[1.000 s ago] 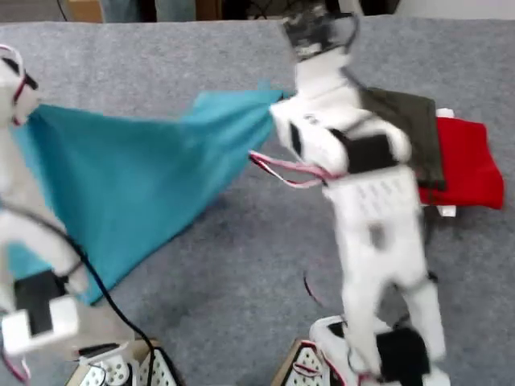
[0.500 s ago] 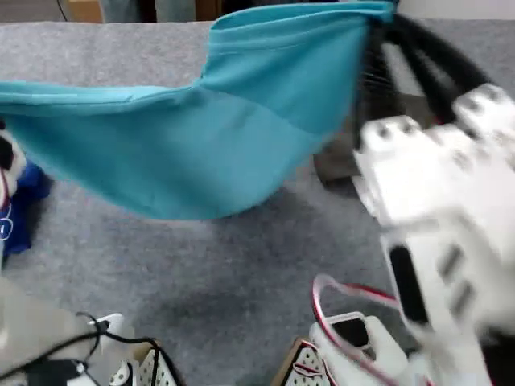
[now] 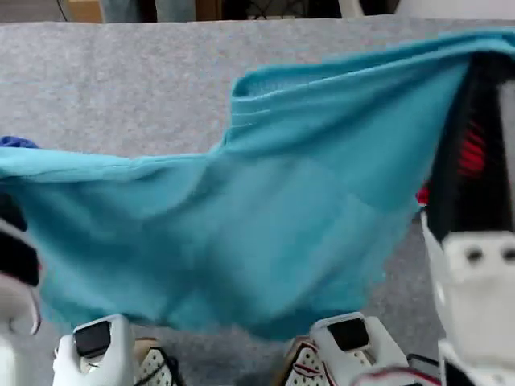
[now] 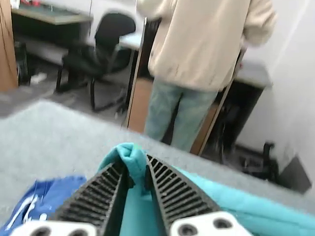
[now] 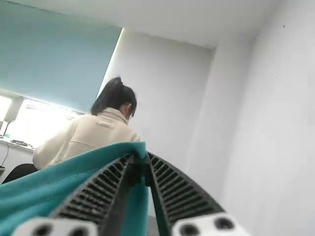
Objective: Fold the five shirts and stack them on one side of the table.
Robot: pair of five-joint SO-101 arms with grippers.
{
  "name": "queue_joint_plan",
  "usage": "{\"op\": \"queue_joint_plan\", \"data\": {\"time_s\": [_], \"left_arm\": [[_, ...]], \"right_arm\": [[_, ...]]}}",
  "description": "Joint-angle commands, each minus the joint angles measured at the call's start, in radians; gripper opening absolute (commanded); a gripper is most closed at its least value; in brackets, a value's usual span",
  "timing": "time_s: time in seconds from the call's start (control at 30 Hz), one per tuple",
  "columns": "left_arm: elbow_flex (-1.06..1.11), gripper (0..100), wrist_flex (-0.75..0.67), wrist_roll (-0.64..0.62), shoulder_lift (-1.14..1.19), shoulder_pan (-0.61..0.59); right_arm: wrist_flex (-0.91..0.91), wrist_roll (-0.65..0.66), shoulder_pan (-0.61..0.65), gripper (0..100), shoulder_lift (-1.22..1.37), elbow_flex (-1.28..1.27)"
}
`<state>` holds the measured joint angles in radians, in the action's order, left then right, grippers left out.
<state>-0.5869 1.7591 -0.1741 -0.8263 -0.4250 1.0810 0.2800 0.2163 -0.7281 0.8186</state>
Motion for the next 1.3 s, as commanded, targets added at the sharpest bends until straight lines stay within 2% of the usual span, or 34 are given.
{"op": "queue_joint_plan", "data": {"time_s": [0.0,0.23,0.3,0.4,0.5,0.63,0.73,0.8,0.87,1.03,1.17,1.27], "left_arm": [[0.173,3,0.002,0.025,-0.123,-0.002],[0.452,3,-0.012,0.049,-0.301,0.001],[0.578,3,-0.087,0.04,-0.301,0.001],[0.811,3,-0.288,0.04,-0.301,0.002],[1.036,3,-0.543,0.037,-0.296,0.005],[1.322,3,-0.993,-0.014,-0.195,-0.001],[1.4,3,-1.298,-0.052,-0.021,0.004],[1.363,3,-1.416,-0.058,0.133,0.005],[1.265,3,-1.478,-0.058,0.308,0.005],[0.862,3,-1.478,-0.058,0.761,0.001],[0.506,3,-1.306,-0.057,1.017,0.005],[0.26,3,-1.142,-0.058,1.157,0.005]], "right_arm": [[0.028,0.008,-0.003,1.3,-0.012,0.05],[0.132,0.015,-0.002,1.3,0.016,0.001],[0.132,0.015,-0.002,1.3,0.048,-0.058],[0.095,0.015,0.0,1.3,0.105,-0.182],[-0.023,0.015,0.0,1.3,0.176,-0.366],[-0.287,0.015,0.0,1.3,0.285,-0.656],[-0.531,0.014,0.0,1.3,0.384,-0.832],[-0.674,0.009,-0.002,1.3,0.461,-0.897],[-0.786,0.008,-0.002,1.3,0.549,-0.909],[-0.941,0.009,-0.002,1.3,0.797,-0.76],[-0.939,0.008,-0.015,1.3,1.017,-0.504],[-0.847,0.008,-0.023,1.3,1.17,-0.262]]}}
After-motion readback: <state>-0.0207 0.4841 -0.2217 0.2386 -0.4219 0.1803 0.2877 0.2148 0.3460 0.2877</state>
